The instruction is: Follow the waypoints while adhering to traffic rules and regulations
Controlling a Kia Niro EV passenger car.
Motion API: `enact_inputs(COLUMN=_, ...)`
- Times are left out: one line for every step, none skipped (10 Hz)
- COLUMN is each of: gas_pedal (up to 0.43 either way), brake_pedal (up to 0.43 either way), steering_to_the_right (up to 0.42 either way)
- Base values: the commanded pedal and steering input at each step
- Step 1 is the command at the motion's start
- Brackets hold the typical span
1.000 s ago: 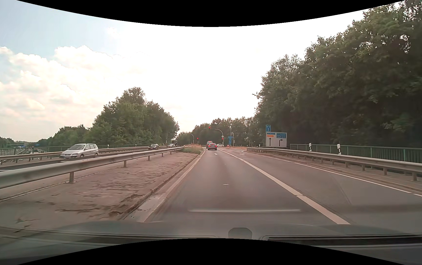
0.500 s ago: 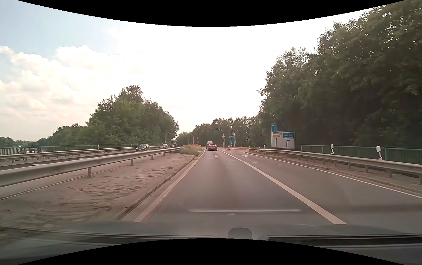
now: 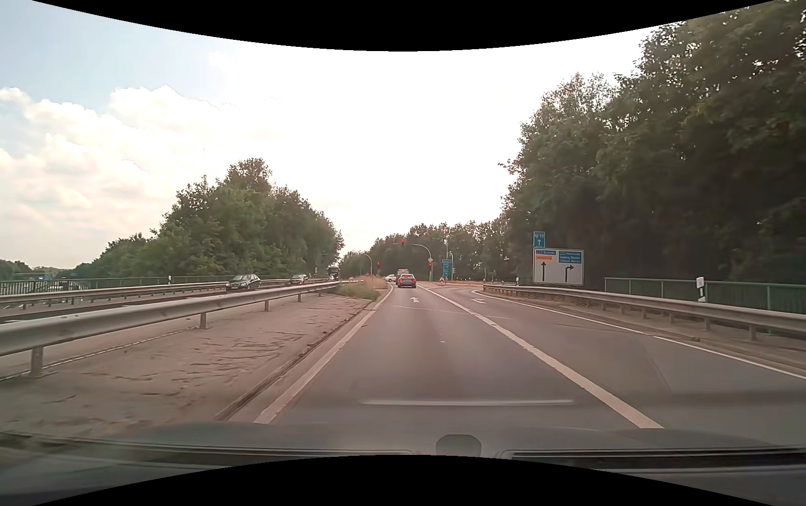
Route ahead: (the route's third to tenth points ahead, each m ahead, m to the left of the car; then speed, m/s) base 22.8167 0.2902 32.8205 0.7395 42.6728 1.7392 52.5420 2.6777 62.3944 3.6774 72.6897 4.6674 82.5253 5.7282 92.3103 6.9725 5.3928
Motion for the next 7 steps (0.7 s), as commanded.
enact_inputs(gas_pedal=0.020, brake_pedal=0.000, steering_to_the_right=-0.013)
enact_inputs(gas_pedal=0.020, brake_pedal=0.000, steering_to_the_right=-0.013)
enact_inputs(gas_pedal=0.020, brake_pedal=0.000, steering_to_the_right=-0.013)
enact_inputs(gas_pedal=0.020, brake_pedal=0.000, steering_to_the_right=-0.013)
enact_inputs(gas_pedal=0.020, brake_pedal=0.000, steering_to_the_right=-0.013)
enact_inputs(gas_pedal=0.020, brake_pedal=0.000, steering_to_the_right=-0.013)
enact_inputs(gas_pedal=0.020, brake_pedal=0.000, steering_to_the_right=-0.013)
